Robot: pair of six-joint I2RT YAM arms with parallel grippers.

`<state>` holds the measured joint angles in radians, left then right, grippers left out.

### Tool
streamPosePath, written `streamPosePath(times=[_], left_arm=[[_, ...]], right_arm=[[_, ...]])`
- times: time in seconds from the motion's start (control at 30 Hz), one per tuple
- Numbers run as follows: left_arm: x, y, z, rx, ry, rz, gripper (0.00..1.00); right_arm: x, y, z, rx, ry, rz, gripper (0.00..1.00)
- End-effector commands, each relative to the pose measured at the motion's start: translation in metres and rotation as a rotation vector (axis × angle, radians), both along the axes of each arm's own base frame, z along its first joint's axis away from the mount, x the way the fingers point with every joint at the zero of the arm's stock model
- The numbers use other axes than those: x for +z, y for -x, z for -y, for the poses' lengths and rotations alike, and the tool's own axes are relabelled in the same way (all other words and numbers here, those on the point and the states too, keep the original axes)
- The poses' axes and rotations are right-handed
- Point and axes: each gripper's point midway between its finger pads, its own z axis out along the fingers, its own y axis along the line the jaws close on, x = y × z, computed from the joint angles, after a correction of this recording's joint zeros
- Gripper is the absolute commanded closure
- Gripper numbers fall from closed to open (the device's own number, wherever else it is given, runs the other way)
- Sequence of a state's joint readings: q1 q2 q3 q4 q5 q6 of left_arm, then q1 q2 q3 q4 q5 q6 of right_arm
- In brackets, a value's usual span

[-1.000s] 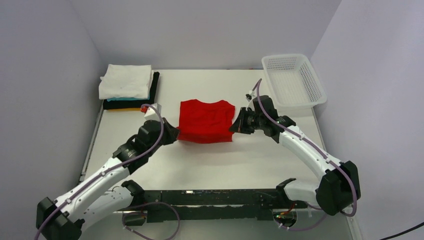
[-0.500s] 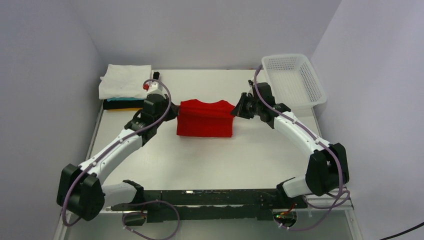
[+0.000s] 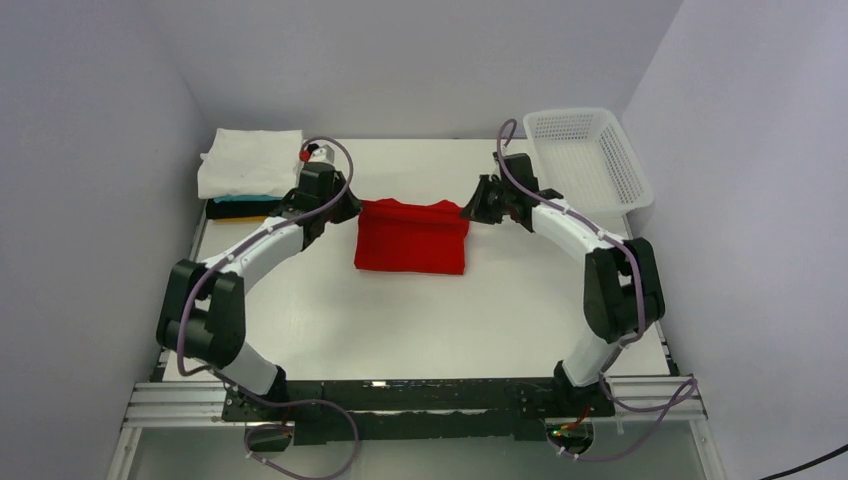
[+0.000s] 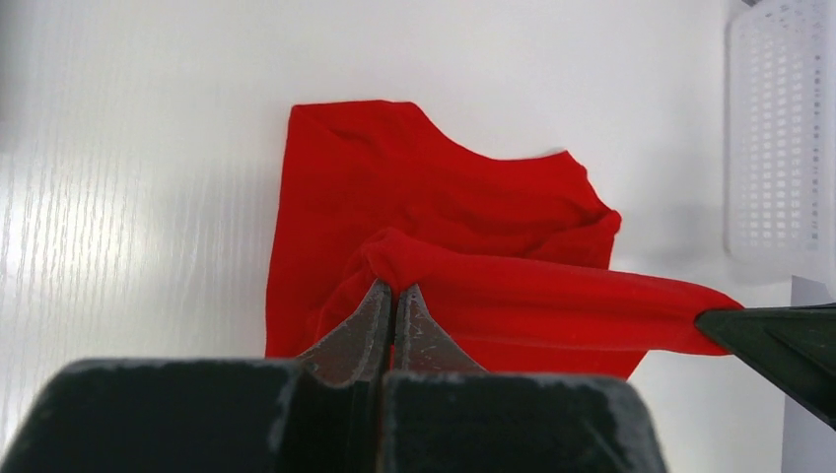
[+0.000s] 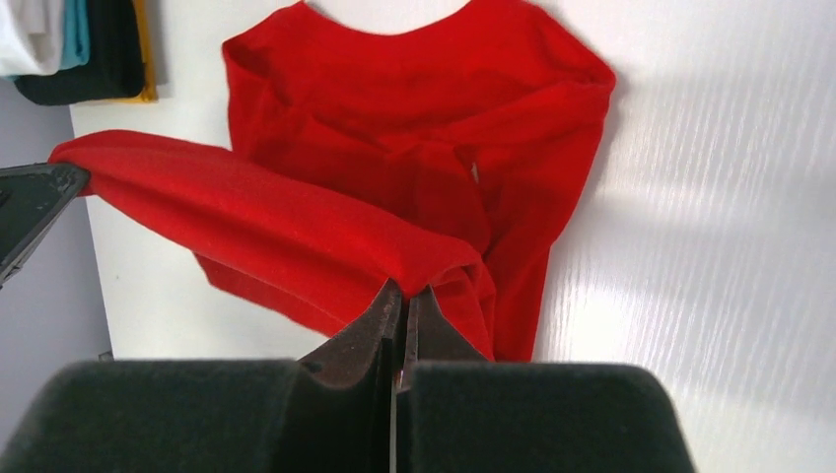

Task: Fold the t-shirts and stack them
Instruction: Fold the long partially folded tshirt into a neat square, then smooth out wrinkles on the folded tshirt

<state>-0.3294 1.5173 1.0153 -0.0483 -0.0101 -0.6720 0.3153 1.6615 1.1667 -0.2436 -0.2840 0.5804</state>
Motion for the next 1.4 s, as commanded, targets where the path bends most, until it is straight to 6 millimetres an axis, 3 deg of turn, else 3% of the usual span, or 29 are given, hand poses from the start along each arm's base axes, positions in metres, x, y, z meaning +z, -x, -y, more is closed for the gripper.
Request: streamPosePath(times=[0.0,0.1,0.13,0.2,0.27,0.3,0.37,0.4,0.43,0.6,0.7,0.77,0.87,1.07,1.23,1.37], left_arm=[[0.007,-0.034,-0.017,0.048,-0.004,0.028,1.00],[-0.012,-0.045,-0.015,0.019,0.013,-0.022,0.98],[-0.015,-0.048,-0.013,0.002,0.023,-0.032,0.93],[-0.018,-0.053,-0.009,-0.023,0.046,-0.036,0.67],[-0.016,-0.057,-0.007,-0.047,0.056,-0.026,0.16],[-0.011,-0.059,-0.006,-0.052,0.056,-0.015,0.03],[0.000,-0.061,-0.004,-0.075,0.053,0.007,0.01],[0.003,-0.060,-0.003,-0.086,0.050,0.008,0.01],[0.007,-0.058,-0.001,-0.104,0.056,0.015,0.01],[0.024,-0.043,0.022,-0.240,0.128,0.068,0.01],[0.022,-0.036,0.042,-0.342,0.175,0.064,0.00],[0.020,-0.032,0.057,-0.410,0.211,0.056,0.00],[0.006,-0.032,0.071,-0.446,0.228,0.020,0.01],[-0.043,-0.032,0.073,-0.434,0.225,-0.094,0.01],[-0.098,-0.018,0.052,-0.362,0.113,-0.256,0.01],[-0.115,-0.009,0.044,-0.350,0.078,-0.293,0.01]], right_arm=[[-0.011,-0.038,0.009,-0.011,-0.004,0.018,1.00],[-0.025,-0.050,0.007,-0.005,-0.024,-0.009,0.98],[-0.026,-0.056,0.007,-0.004,-0.032,-0.003,0.90],[-0.030,-0.067,0.007,0.000,-0.029,-0.002,0.79],[-0.031,-0.078,0.008,0.005,-0.001,-0.016,0.50],[-0.030,-0.082,0.009,0.010,0.016,-0.021,0.40],[-0.024,-0.088,0.007,0.018,0.019,-0.013,0.25],[-0.017,-0.088,0.006,0.018,0.008,0.003,0.07],[-0.012,-0.087,0.005,0.015,-0.001,0.014,0.01],[0.009,-0.057,-0.012,0.082,-0.094,0.074,0.00],[0.020,-0.034,-0.031,0.169,-0.230,0.101,0.00],[0.030,-0.031,-0.041,0.195,-0.314,0.126,0.00],[0.028,-0.039,-0.050,0.215,-0.362,0.148,0.00],[-0.028,-0.078,-0.049,0.128,-0.319,0.069,0.00],[-0.087,-0.084,-0.035,0.047,-0.244,-0.037,0.00],[-0.115,-0.083,-0.021,0.008,-0.152,-0.096,0.00]])
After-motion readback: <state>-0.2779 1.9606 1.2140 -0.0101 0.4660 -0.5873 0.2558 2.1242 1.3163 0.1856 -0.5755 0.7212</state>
